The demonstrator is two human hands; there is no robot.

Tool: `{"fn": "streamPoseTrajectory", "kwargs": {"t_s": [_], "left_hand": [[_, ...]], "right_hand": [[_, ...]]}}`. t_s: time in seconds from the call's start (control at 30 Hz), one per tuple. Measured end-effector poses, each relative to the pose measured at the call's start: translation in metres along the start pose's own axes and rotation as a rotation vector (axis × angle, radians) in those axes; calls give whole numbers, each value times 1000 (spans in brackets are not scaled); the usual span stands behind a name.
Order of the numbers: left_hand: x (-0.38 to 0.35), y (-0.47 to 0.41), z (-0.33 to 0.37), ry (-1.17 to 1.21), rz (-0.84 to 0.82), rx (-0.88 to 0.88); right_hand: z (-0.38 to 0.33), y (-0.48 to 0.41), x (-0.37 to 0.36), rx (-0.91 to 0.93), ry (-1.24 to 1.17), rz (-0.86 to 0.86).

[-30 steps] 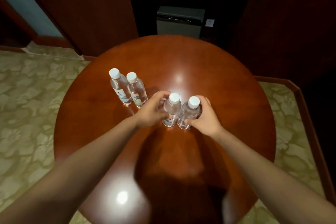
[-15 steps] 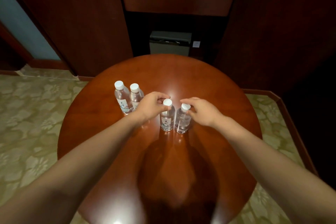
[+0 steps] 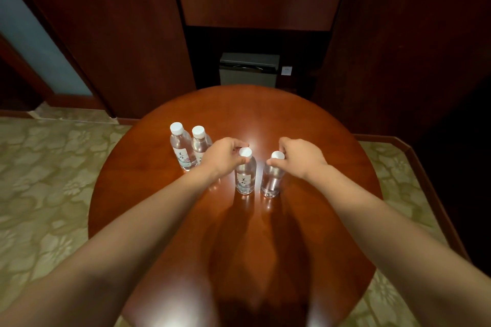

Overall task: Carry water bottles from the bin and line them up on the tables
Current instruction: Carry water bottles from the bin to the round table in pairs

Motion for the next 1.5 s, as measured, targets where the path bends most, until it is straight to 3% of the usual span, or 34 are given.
{"fn": "streamPoseTrajectory", "kwargs": {"t_s": [0.1, 0.27, 0.9, 1.5], "left_hand": [[0, 2, 2, -15, 5, -4], [1, 3, 6, -24, 5, -4], [17, -16, 3, -511, -108, -268], [63, -43, -23, -615, -164, -212]], "right_hand": [[6, 1, -5, -39, -90, -40], [16, 3, -4, 86, -272, -239], [-6, -12, -13, 5, -273, -48], [-54, -53, -19, 28, -278, -32]]}}
Point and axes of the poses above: each hand's wrist, its own y-axis away from the middle knuckle, its own x-axis out of the back of the hand, z = x × y, the point moved 1 cm from there along -y, towards the middle knuckle, and after that the axes turned 10 degrees about -x, right-handed, at the moved point
